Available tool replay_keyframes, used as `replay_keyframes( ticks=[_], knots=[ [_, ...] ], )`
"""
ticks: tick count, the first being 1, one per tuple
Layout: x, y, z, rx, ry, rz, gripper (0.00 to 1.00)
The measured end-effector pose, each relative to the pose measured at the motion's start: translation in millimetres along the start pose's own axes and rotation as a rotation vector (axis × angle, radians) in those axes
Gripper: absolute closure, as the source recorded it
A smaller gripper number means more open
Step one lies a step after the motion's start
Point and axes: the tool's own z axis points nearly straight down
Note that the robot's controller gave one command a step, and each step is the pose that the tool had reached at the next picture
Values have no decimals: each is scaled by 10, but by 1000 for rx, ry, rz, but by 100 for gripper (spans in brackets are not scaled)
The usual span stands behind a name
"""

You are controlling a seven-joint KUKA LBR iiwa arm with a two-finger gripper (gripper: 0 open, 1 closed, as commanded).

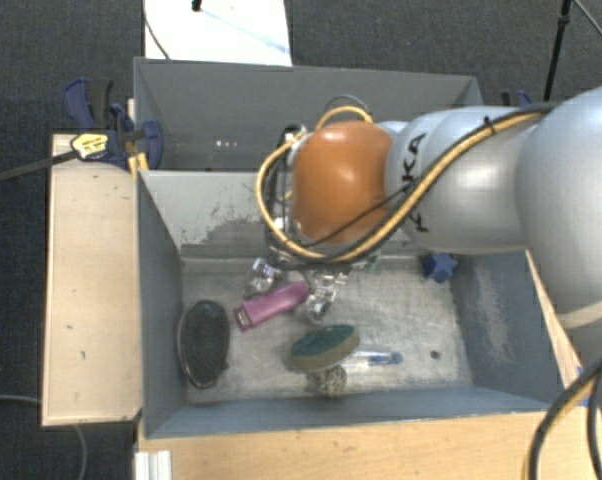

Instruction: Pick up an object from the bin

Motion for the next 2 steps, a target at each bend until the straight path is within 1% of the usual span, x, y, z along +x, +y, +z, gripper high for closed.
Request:
replay_keyframes(
  ticks=[1,2],
  knots=[
    [-4,-18,-32,3,-4,8,100],
    [83,49,-2712,6,-3,14,100]
  ],
)
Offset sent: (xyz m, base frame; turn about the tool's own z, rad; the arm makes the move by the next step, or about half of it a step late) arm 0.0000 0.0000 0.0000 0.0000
